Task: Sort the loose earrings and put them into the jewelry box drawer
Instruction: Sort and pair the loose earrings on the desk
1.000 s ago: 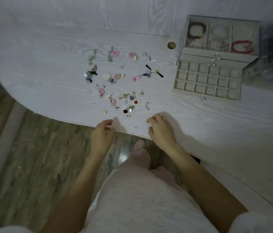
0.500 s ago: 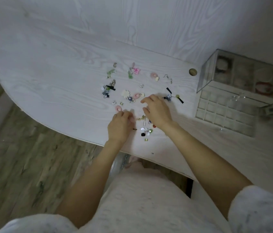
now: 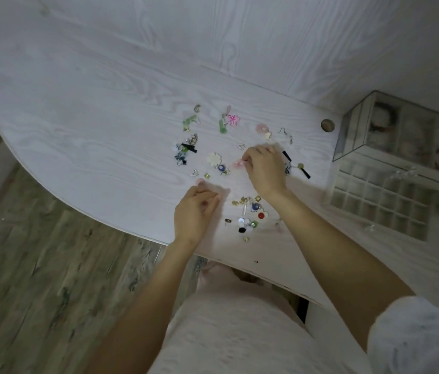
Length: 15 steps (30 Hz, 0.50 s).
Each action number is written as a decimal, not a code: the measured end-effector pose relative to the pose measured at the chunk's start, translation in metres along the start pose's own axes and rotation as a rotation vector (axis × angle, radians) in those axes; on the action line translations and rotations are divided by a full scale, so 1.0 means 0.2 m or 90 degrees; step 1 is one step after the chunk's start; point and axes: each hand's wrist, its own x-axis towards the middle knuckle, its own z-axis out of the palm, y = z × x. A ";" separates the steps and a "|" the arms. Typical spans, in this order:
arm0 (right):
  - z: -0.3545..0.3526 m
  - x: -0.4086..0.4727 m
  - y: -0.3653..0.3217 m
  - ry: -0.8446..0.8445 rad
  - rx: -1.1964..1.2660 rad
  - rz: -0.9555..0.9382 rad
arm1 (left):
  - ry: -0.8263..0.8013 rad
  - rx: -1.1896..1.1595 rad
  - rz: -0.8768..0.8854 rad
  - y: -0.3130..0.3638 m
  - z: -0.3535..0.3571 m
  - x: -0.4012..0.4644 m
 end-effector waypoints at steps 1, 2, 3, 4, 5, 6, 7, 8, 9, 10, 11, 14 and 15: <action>-0.01 -0.02 0.01 0.009 0.035 0.021 | 0.005 -0.043 -0.015 0.01 0.00 0.01; -0.03 -0.04 0.02 0.020 0.078 0.045 | 0.011 -0.079 -0.024 0.02 -0.01 0.01; -0.05 -0.07 0.02 0.026 0.126 0.076 | 0.016 -0.111 -0.033 0.03 -0.02 0.01; -0.08 -0.11 0.03 0.029 0.170 0.111 | 0.017 -0.140 -0.046 0.05 -0.03 0.00; -0.11 -0.16 0.04 0.032 0.205 0.142 | 0.017 -0.172 -0.064 0.06 -0.04 -0.01; -0.13 -0.21 0.06 0.039 0.230 0.168 | 0.017 -0.205 -0.079 0.08 -0.05 -0.01; -0.15 -0.28 0.09 0.047 0.248 0.191 | 0.018 -0.230 -0.090 0.09 -0.06 -0.02; -0.16 -0.35 0.13 0.057 0.260 0.213 | 0.025 -0.246 -0.094 0.11 -0.06 -0.03; -0.16 -0.43 0.18 0.071 0.269 0.237 | 0.030 -0.253 -0.093 0.13 -0.06 -0.04; -0.16 -0.52 0.23 0.088 0.275 0.262 | 0.033 -0.255 -0.087 0.15 -0.05 -0.04; -0.16 -0.60 0.28 0.103 0.275 0.288 | 0.031 -0.250 -0.078 0.18 -0.04 -0.04; -0.14 -0.82 0.45 0.125 0.254 0.393 | -0.055 -0.174 0.015 0.32 0.06 -0.05; -0.13 -0.87 0.50 0.134 0.251 0.431 | -0.105 -0.151 0.053 0.38 0.13 -0.05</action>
